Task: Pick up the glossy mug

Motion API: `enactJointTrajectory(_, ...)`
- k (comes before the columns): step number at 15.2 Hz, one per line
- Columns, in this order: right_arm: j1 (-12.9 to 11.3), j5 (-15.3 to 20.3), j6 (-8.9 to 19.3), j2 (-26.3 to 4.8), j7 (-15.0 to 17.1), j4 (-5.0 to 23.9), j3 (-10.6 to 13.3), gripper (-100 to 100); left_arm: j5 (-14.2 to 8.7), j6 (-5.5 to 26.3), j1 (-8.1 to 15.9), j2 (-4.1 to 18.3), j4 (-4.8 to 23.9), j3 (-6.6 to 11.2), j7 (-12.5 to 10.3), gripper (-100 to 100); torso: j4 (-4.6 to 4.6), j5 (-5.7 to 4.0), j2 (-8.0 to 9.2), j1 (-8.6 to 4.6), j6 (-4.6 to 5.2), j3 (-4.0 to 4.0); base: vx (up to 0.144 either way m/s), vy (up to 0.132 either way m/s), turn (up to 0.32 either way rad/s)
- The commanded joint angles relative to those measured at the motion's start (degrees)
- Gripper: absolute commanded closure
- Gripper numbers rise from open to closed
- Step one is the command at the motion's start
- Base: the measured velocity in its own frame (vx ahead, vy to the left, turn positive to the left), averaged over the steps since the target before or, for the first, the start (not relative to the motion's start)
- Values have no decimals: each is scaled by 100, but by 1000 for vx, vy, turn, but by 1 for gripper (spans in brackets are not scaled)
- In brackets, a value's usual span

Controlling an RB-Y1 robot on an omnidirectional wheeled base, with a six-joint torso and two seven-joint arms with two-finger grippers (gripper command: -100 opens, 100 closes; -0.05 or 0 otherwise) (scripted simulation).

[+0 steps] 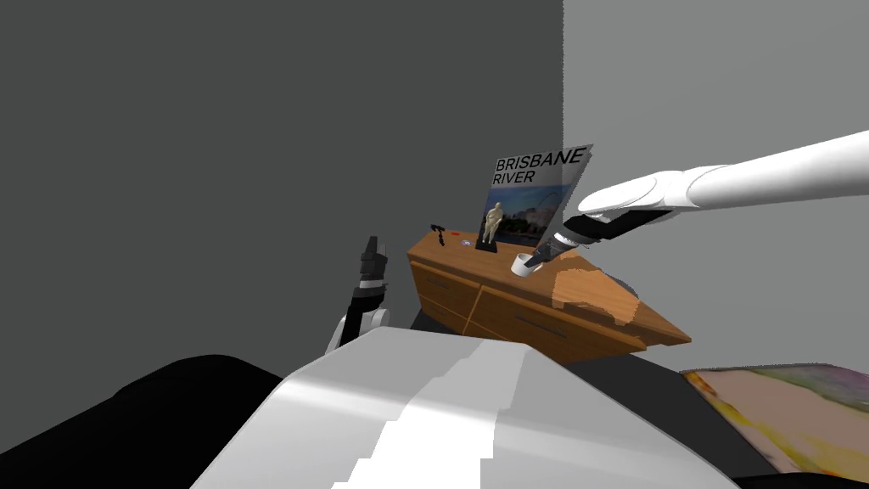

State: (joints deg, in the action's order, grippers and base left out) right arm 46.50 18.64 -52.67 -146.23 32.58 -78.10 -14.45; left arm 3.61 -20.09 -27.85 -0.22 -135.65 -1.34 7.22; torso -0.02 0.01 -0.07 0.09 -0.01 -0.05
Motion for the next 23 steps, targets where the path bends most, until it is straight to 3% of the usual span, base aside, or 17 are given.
enactJointTrajectory(1, 129, 55, -85, -286, 77, 86, 15, -100, 0, 0, 0, 0, 0, 0, 0, 0, 0, 0, 0, 0, 0, 0, 10, 6, 24)
enactJointTrajectory(9, 469, 183, -254, -1123, 243, 226, 87, -100, 0, 0, 0, 0, 0, 0, 0, 0, 0, -2, -1, -4, 1, -1, 11, 2, 17)
enactJointTrajectory(10, 375, 175, -213, -1005, 230, 163, 93, -100, 0, 0, 0, 0, 0, 0, 0, 0, 0, -2, -1, -6, 1, -1, 7, -2, 10)
enactJointTrajectory(11, 546, 183, -42, -981, 200, 127, 87, -100, 0, 0, 0, 0, 0, 0, 0, 0, 1, -3, 1, -7, 3, 1, 4, 9, 36)
enactJointTrajectory(14, 706, 186, 135, -936, 161, 90, 78, -100, 0, 0, 0, 0, 0, 0, 0, 0, 1, -3, 4, -4, 2, 2, 2, 17, 45)
enactJointTrajectory(15, 620, 187, 39, -955, 188, 96, 87, -100, 0, 0, 0, 0, 0, 0, 0, 0, 1, -3, 5, -4, 2, 3, -1, 9, 15)
enactJointTrajectory(16, 641, 187, 68, -951, 178, 96, 84, 100, 0, 0, 0, 0, 0, 0, 0, 0, 2, -2, 6, -5, 3, 4, 0, 0, 0)
enactJointTrajectory(20, 638, 183, 70, -948, 180, 98, 82, 100, 0, 0, 0, 0, 0, 0, 0, 0, 1, -1, 8, -5, 2, 4, 0, 0, 0)
enactJointTrajectory(21, 482, 181, -113, -998, 215, 142, 90, 100, 0, 0, 0, 0, 0, 0, 0, 0, 1, -1, 8, -5, 2, 4, -4, -9, -58)
enactJointTrajectory(23, 386, 179, -219, -1025, 238, 165, 96, 100, 0, 0, 0, 0, 0, 0, 0, 0, 6, 3, 12, -7, 3, 8, -3, -18, -57)
